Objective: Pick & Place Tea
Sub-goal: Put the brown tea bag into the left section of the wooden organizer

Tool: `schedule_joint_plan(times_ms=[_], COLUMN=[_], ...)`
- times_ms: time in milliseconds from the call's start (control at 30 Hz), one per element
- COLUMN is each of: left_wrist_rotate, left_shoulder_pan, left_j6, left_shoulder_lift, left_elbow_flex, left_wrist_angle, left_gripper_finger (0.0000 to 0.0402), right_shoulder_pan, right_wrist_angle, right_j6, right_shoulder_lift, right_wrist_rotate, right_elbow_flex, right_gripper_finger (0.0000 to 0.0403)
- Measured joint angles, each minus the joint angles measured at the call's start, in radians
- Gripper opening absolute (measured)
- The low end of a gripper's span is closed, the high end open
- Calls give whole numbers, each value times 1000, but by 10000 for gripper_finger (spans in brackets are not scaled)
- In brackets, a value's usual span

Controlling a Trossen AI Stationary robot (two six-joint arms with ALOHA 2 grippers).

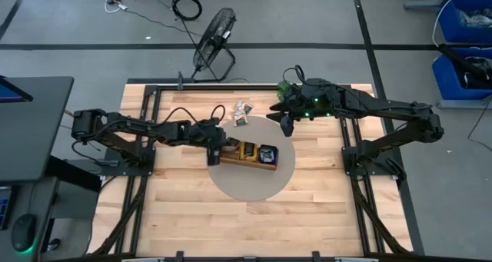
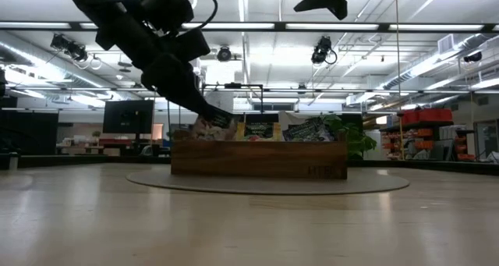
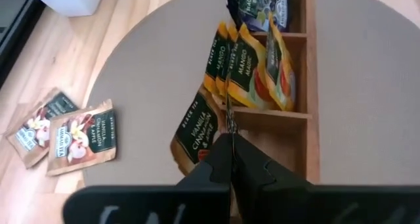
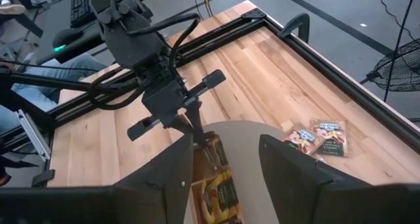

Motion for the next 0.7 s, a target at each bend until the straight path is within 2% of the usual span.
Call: schedule_joint_plan(times_ms=[200, 433, 700], left_wrist_rotate=[-22, -26, -202], left_shoulder_pan=[0, 0, 1], left_j6=[-2, 0, -53], left_shoulder_lift=[0, 0, 0], left_elbow_flex=[0, 0, 0], left_wrist_angle=[1, 13, 26], left_gripper_finger=[18, 70, 132], right_shoulder_pan=[0, 0, 0], right_wrist_angle=[5, 5, 5], right_j6=[0, 0, 0], right_shoulder_lift=[0, 0, 0], right_wrist_rotate=[0, 0, 0], right_elbow_flex=[0, 0, 0], right_gripper_finger=[183, 183, 183])
